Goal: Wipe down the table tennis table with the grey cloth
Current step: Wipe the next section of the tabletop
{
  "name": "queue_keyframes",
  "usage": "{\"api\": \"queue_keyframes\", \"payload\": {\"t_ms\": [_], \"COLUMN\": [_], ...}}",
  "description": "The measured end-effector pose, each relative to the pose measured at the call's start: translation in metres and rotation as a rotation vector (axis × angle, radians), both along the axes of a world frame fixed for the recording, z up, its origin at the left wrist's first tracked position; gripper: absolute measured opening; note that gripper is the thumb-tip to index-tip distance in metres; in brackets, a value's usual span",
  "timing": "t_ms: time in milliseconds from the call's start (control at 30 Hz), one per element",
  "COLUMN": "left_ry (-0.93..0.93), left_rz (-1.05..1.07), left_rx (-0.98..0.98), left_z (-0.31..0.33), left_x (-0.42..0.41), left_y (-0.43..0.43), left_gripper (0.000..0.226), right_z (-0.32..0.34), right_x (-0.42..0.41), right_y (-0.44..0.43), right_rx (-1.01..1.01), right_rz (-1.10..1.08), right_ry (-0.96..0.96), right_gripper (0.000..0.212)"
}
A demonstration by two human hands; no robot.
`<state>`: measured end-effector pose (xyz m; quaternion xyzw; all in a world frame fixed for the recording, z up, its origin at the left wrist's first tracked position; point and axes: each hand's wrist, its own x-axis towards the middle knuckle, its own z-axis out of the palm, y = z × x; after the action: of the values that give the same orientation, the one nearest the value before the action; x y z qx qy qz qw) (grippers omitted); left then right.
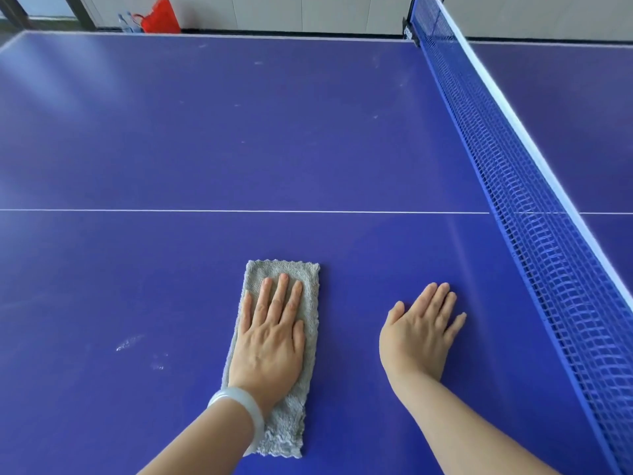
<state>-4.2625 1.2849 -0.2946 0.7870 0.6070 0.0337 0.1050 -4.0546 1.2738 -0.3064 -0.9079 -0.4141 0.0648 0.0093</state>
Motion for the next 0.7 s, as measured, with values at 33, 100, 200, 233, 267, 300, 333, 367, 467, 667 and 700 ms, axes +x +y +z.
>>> {"api": "queue_keyframes", "payload": {"t_ms": [33, 100, 200, 233, 267, 300, 333, 367, 467, 667, 700], "left_ry": [-0.01, 0.001, -0.024, -0.025, -0.018, -0.007, 0.007, 0.021, 0.066, 0.052, 0.039], "left_rz": [-0.022, -0.148, -0.327, -0.356, -0.377, -0.387, -0.392, -0.395, -0.427, -0.37, -0.33], "left_rx": [-0.001, -0.006, -0.013, -0.015, -0.017, -0.018, -0.019, -0.018, 0.0, 0.017, 0.026], "left_z": [0.001, 0.0, -0.003, -0.004, -0.005, -0.006, -0.006, -0.006, -0.004, -0.003, -0.005], "left_x": [0.003, 0.018, 0.057, 0.07, 0.083, 0.094, 0.105, 0.115, 0.142, 0.143, 0.131], "left_y": [0.001, 0.005, 0.022, 0.034, 0.048, 0.063, 0.078, 0.093, 0.131, 0.14, 0.135], "left_gripper": [0.061, 0.06, 0.06, 0.06, 0.06, 0.06, 0.059, 0.059, 0.064, 0.058, 0.057], "right_z": [-0.001, -0.002, 0.0, 0.001, 0.002, 0.002, 0.001, 0.0, -0.003, -0.005, -0.004], "right_x": [0.001, 0.004, 0.01, 0.011, 0.011, 0.012, 0.014, 0.015, 0.017, 0.018, 0.018], "right_y": [0.001, 0.008, 0.04, 0.051, 0.059, 0.065, 0.069, 0.07, 0.07, 0.07, 0.07], "right_rx": [-0.003, -0.005, 0.021, 0.032, 0.042, 0.051, 0.06, 0.074, 0.118, 0.123, 0.126], "right_rz": [0.009, 0.071, 0.14, 0.13, 0.114, 0.096, 0.082, 0.073, 0.073, 0.071, 0.072], "right_ry": [-0.009, -0.021, -0.003, 0.01, 0.022, 0.03, 0.034, 0.036, 0.035, 0.03, 0.032], "right_gripper": [0.069, 0.067, 0.065, 0.064, 0.063, 0.061, 0.06, 0.059, 0.057, 0.058, 0.059]}}
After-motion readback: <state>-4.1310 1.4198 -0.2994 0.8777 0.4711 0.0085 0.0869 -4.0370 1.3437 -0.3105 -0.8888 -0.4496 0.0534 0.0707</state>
